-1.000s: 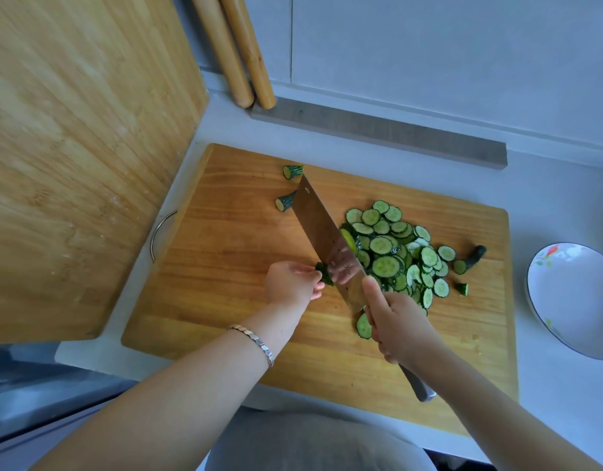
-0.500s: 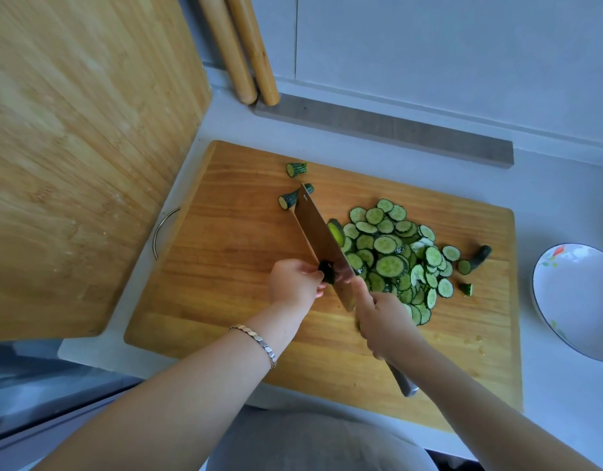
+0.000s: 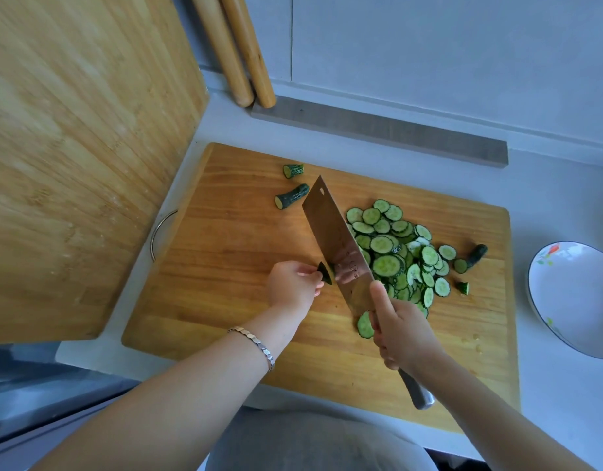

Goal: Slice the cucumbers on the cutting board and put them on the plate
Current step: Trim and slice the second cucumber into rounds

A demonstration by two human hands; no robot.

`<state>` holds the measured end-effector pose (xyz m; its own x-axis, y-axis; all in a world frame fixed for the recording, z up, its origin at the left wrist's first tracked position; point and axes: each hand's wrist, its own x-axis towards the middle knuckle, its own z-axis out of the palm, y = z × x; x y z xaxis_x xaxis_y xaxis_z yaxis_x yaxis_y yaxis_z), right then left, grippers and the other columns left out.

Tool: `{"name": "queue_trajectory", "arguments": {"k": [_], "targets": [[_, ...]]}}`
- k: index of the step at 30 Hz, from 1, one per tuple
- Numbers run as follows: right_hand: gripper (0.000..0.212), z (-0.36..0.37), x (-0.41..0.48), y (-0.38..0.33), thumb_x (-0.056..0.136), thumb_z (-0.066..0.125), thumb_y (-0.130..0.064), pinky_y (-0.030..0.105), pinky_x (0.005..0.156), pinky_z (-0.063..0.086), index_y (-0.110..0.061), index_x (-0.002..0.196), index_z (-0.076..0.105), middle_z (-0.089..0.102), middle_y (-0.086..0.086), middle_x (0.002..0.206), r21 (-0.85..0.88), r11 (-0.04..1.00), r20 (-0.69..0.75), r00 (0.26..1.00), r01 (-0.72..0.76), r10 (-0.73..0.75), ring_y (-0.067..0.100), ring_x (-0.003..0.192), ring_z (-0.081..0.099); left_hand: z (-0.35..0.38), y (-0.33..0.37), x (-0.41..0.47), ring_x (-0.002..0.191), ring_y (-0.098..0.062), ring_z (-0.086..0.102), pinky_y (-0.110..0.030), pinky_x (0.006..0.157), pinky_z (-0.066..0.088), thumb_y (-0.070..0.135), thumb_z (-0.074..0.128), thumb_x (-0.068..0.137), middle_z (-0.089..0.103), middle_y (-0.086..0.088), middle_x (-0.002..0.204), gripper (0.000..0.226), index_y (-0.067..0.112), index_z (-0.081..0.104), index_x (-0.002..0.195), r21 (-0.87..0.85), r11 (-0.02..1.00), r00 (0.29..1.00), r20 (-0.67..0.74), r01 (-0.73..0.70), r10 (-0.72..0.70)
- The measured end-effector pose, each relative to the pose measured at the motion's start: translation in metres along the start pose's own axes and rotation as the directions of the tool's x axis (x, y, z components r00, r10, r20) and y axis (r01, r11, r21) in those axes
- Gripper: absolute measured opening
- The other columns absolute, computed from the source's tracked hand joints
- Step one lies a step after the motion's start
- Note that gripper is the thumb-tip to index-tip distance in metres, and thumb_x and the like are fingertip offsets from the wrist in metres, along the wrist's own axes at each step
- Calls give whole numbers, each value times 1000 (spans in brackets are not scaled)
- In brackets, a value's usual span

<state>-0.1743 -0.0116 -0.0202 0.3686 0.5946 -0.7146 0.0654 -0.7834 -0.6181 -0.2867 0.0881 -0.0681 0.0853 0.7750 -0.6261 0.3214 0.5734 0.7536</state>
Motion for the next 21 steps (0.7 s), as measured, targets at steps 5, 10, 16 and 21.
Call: {"name": "queue_trajectory", "arguments": {"k": [5,10,16,21], "targets": [[54,1,-3,-1,94,33,-55,21,43,25,-15,59,35,31,-7,40,-60,997,-12,999,43,-44,12,37,27,2,-1,0,71,-26,69,-50,71,55,0,65,82,67,-4,67,17,13,66,71,4,1000,1000,-2,-14,14],[53,2,0,0,93,30,-58,25,46,24,-16,59,33,31,-4,45,-141,989,-13,998,52,-54,13,41,27,2,-2,2,66,-23,69,-47,69,56,2,64,82,69,-5,69,12,11,69,76,40,999,1000,16,-12,12],[53,2,-3,1,93,30,-57,24,45,24,-16,61,32,29,-1,48,-148,988,-11,999,43,-46,14,41,26,3,0,3,66,-22,68,-42,69,57,2,64,82,68,-6,71,16,13,66,72,48,999,1000,17,-25,24],[54,1,-5,1,92,31,-58,20,42,24,-13,63,33,29,-1,45,-76,996,-5,999,-53,53,14,36,25,2,0,5,64,-24,67,-42,68,57,1,63,83,67,-8,71,10,8,66,77,87,995,999,23,-49,47]]}}
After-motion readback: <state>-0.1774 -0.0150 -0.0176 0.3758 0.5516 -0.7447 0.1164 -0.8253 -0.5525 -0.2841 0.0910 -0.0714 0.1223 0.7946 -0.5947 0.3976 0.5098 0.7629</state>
